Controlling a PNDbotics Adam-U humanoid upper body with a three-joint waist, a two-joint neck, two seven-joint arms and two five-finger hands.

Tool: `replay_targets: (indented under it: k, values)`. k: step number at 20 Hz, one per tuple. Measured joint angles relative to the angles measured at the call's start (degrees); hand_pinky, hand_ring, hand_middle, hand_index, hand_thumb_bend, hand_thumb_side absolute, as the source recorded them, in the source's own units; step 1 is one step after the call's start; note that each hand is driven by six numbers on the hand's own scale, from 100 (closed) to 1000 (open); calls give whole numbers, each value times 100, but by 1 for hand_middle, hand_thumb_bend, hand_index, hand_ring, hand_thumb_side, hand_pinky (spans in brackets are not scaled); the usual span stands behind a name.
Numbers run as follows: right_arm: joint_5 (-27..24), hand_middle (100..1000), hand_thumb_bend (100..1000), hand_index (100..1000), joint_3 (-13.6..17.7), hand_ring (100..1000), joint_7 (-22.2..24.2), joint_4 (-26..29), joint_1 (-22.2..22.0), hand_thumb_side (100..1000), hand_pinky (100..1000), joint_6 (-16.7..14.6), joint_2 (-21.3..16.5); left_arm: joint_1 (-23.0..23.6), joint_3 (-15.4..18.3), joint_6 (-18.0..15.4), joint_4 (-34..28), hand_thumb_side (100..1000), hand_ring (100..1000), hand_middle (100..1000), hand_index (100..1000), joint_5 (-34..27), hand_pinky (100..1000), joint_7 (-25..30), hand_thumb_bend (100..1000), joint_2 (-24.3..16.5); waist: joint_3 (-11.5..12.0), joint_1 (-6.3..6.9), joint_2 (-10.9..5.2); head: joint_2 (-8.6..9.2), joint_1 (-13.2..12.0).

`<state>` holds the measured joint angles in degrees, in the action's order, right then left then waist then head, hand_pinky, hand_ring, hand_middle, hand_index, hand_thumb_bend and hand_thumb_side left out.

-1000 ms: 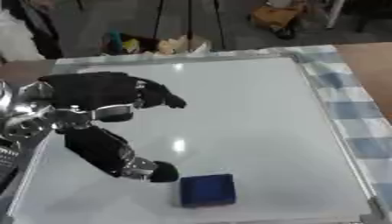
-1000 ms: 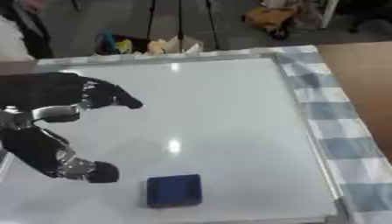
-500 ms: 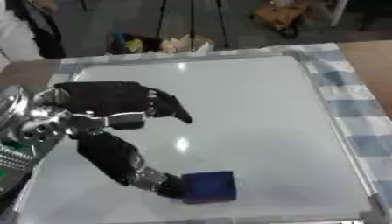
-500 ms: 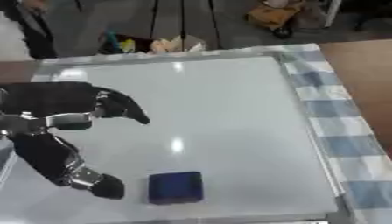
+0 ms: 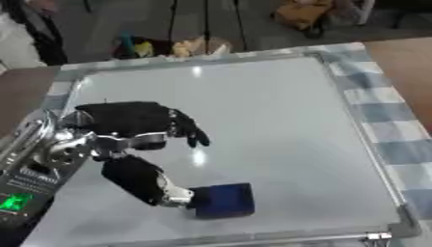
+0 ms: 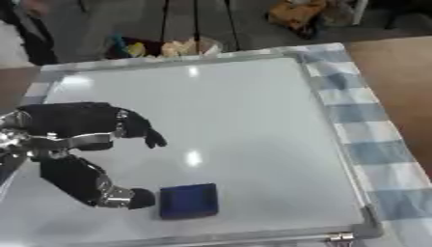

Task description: Wipe the whiteboard clean with a brush.

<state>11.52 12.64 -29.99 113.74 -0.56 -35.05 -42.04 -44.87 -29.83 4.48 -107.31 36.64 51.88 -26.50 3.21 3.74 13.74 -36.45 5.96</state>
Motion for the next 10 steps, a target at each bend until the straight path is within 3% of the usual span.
replay_targets:
  k: [1,2,5,10]
  values:
    - [-3,765,100,856,0,795,6,0,1,922,732,6,1,1,-15,-13,57,905,889,724,708,42,805,-8,512,33,-2,0,0,1,0]
    - [-6,764,100,855,-1,795,14,0,2,922,732,13,1,2,-32,-29,109,919,894,753,517,81,796,-21,500,57,-6,0,0,1,1]
    - [-24,763,100,854,-2,796,38,0,4,922,732,26,21,1,-67,-74,214,930,894,778,398,148,786,-82,492,100,-24,0,0,7,17]
    - [-51,762,100,852,-31,797,110,0,7,923,733,61,62,-10,-105,-103,256,914,924,859,340,153,781,-131,494,170,-36,1,2,10,26]
